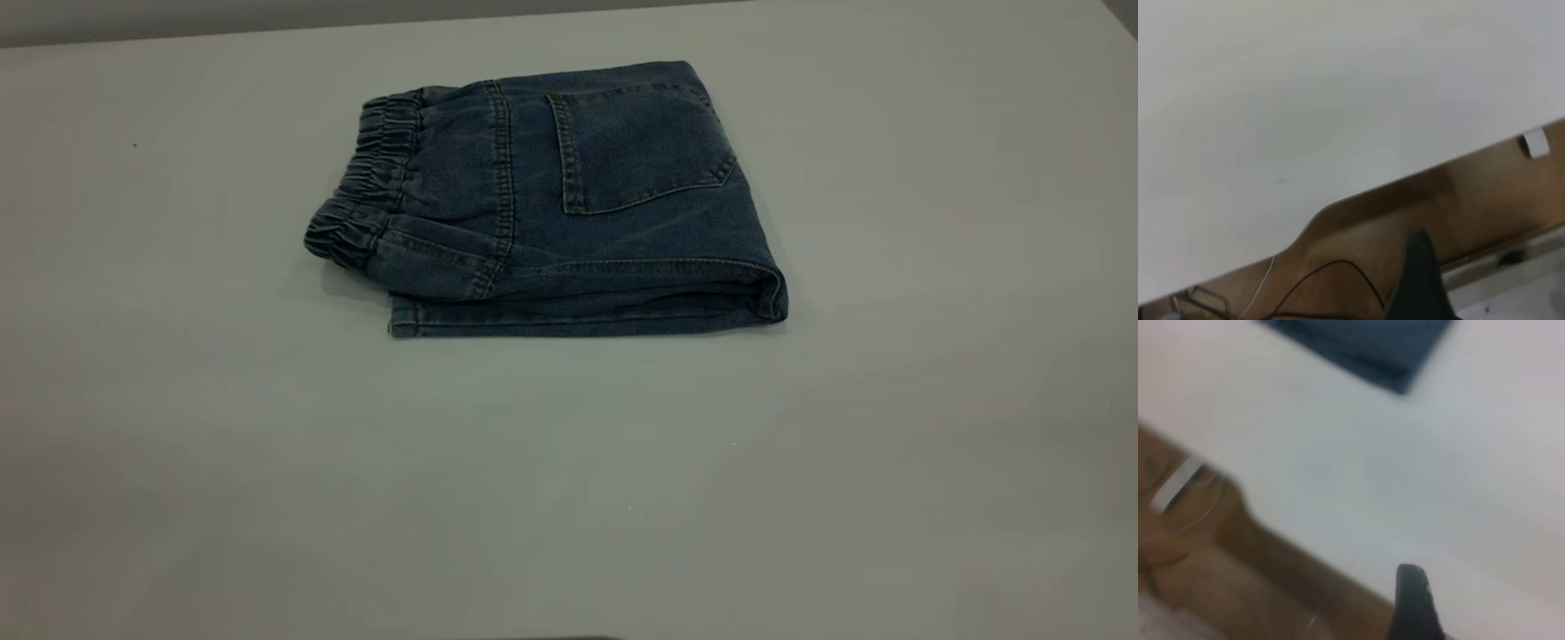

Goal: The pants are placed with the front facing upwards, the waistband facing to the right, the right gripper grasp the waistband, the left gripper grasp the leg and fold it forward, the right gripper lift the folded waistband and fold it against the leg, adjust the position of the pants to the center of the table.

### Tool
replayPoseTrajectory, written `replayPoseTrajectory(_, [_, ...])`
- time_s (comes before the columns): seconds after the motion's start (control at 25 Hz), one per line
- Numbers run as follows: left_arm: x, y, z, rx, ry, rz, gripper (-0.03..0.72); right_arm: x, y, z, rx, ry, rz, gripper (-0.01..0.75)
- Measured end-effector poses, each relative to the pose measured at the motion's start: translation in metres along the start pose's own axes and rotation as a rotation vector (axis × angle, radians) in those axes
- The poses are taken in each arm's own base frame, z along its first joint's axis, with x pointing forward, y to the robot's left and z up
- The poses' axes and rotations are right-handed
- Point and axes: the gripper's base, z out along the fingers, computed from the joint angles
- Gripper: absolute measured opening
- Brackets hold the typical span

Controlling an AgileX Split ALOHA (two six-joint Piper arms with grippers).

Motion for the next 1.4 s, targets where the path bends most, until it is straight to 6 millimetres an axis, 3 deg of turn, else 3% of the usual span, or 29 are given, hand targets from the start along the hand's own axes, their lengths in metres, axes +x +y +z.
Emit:
replayPoseTrajectory(0.44, [0.002,0.009,-0.003,-0.167,-0.024,-0.183,0.477,0.012,0.001,-0.015,0.385,-0.164,0.293,0.428])
replayPoseTrajectory(0.92, [0.031,-0.004,-0.033,-0.205,-0.31,-0.144,0.477,0.012,0.003,-0.015,0.387,-0.171,0.302,0.428])
replayPoseTrajectory(1.4, [0.033,-0.005,-0.034,-0.207,-0.315,-0.147,0.477,0.012,0.003,-0.015,0.387,-0.171,0.302,0.428])
